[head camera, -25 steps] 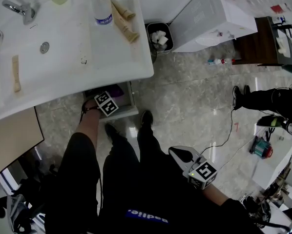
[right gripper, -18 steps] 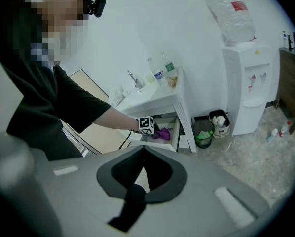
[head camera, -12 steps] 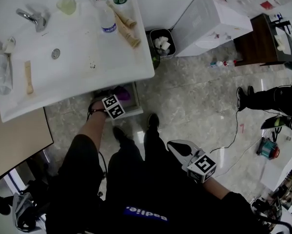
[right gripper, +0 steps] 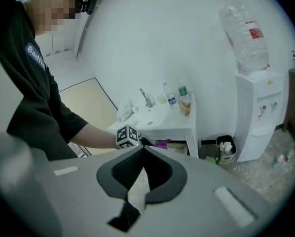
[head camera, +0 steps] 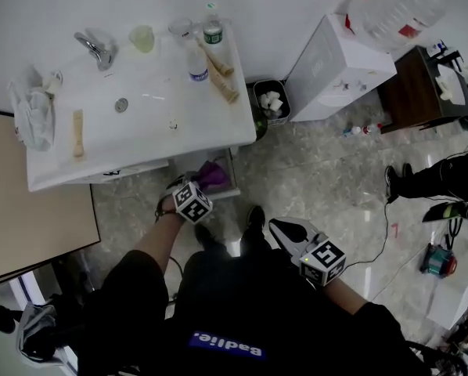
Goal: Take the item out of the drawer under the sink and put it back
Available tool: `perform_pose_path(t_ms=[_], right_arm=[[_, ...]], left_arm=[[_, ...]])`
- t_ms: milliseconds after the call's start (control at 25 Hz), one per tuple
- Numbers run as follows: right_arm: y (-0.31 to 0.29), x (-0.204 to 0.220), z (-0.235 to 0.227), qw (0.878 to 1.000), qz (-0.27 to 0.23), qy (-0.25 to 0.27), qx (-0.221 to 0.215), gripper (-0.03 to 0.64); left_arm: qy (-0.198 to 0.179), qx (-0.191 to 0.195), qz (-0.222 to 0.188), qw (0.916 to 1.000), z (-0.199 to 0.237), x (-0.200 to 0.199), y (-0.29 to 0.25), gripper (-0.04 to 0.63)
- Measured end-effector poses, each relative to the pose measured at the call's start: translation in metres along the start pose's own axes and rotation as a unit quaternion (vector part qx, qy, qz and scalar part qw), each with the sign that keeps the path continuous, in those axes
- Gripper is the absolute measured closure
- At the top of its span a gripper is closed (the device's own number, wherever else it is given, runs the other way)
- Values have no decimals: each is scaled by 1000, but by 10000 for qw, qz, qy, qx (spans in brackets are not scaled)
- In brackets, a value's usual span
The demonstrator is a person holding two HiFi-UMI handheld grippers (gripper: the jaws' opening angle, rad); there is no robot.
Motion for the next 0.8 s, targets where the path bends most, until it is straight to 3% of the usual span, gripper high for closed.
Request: perform_pose_path(t_ms=[120,320,600,800], right_arm=[[3,-11,2,9999,-88,105,51,615],[4,-27,6,9994,-202,250,93,615],[-11,-48,18,9985,-118,531,55,615],[-22,-67,28,9977,-405,539,-91,615]], left_arm=[[617,-107,-217,9978,2,-2,34,500],[1131,-153,-601,9917,-7,-11,86,500],[1278,-164,-1355,9824,-10,-47,168,500],[1524,-202,-2009,9675,0,-73,227,500]])
Point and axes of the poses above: the fingertips, and each gripper's own axes: y backward along the fingers, z to its left, x out of its underside, the point moved 4 cm from there along y, backward along the fingers, and after that the axes turned 11 degrees about -x, right-handed, at the moved point
